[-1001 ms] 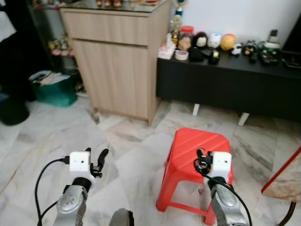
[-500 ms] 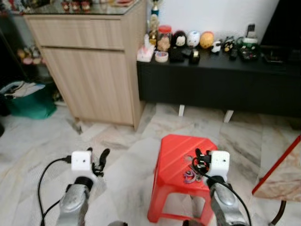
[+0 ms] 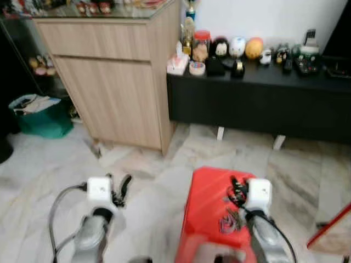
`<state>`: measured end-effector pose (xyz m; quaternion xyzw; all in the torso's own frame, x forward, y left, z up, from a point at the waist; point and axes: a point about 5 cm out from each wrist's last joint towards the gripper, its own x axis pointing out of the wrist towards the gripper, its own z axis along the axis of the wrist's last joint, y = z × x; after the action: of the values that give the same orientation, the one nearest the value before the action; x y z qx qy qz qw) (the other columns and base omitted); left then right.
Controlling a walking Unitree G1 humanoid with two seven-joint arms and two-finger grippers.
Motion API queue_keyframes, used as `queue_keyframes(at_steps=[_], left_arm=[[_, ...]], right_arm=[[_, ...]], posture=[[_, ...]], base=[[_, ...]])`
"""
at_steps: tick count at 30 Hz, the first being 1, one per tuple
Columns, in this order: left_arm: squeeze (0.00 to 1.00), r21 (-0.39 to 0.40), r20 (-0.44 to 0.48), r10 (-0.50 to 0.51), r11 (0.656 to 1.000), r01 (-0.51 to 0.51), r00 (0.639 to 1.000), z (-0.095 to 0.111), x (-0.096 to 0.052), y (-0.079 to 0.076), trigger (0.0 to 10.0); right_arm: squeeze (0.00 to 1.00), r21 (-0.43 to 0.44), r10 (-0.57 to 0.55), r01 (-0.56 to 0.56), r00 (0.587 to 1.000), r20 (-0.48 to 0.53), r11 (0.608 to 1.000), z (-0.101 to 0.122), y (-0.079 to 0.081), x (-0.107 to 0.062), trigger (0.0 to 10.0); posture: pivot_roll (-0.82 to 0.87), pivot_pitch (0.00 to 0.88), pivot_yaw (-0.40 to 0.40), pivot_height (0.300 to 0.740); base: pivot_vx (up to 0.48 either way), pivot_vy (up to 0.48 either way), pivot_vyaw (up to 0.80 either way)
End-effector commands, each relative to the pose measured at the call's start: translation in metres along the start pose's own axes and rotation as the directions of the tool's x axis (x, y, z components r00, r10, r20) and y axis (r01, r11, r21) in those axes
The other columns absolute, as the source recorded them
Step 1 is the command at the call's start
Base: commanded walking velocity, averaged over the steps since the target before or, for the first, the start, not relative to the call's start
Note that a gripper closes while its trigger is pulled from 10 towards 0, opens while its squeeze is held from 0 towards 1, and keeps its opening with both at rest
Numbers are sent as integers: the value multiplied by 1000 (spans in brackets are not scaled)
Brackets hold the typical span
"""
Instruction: Hang keys on a hook
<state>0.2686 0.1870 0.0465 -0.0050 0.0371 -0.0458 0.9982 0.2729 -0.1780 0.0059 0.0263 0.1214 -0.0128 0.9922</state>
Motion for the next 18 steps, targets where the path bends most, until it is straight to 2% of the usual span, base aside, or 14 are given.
queue_keyframes(at_steps=[1,4,5,6,9,10,11,14,18], left_arm=[[0,18,-2,10,1000,-10,1000,1,-1,7,10000],[0,17,-2,9,1000,-9,1000,1,-1,6,10000],[0,17,-3,6,1000,-6,1000,1,-1,6,10000],[0,17,-3,6,1000,-6,1000,1,-1,6,10000],[0,16,-7,-4,1000,4,1000,0,0,4,10000],[0,16,-7,-4,1000,4,1000,0,0,4,10000],[0,15,-8,-5,1000,5,1000,0,0,4,10000],[0,12,-13,-13,1000,13,1000,-1,0,3,10000],[0,11,-19,-21,1000,21,1000,-3,-1,1,10000]], right_arm=[[0,18,40,-40,998,-46,999,-6,9,0,10000],[0,16,50,-49,996,-74,999,-9,10,0,10000],[0,-2,79,-80,988,-134,997,-15,13,0,10000],[0,-2,79,-80,988,-134,997,-15,13,0,10000],[0,-37,118,-134,952,-281,990,-31,16,-2,10000],[0,-37,118,-134,952,-281,990,-31,16,-2,10000],[0,-43,110,-129,944,-312,991,-35,15,-3,10000],[0,12,58,-57,932,-359,998,-39,8,-3,10000],[0,46,31,-14,920,-390,999,-38,3,-1,10000]], posture=[[42,0,-10,635],[42,0,-10,635],[41,0,-9,635],[41,0,-9,635],[40,0,-9,635],[40,0,-9,635],[40,0,-9,635],[39,0,-7,635],[36,0,-4,635]], base=[[0,0,0],[0,0,0],[0,0,0],[0,0,0],[0,0,0],[0,0,0],[0,0,0],[0,0,0],[0,0,0]])
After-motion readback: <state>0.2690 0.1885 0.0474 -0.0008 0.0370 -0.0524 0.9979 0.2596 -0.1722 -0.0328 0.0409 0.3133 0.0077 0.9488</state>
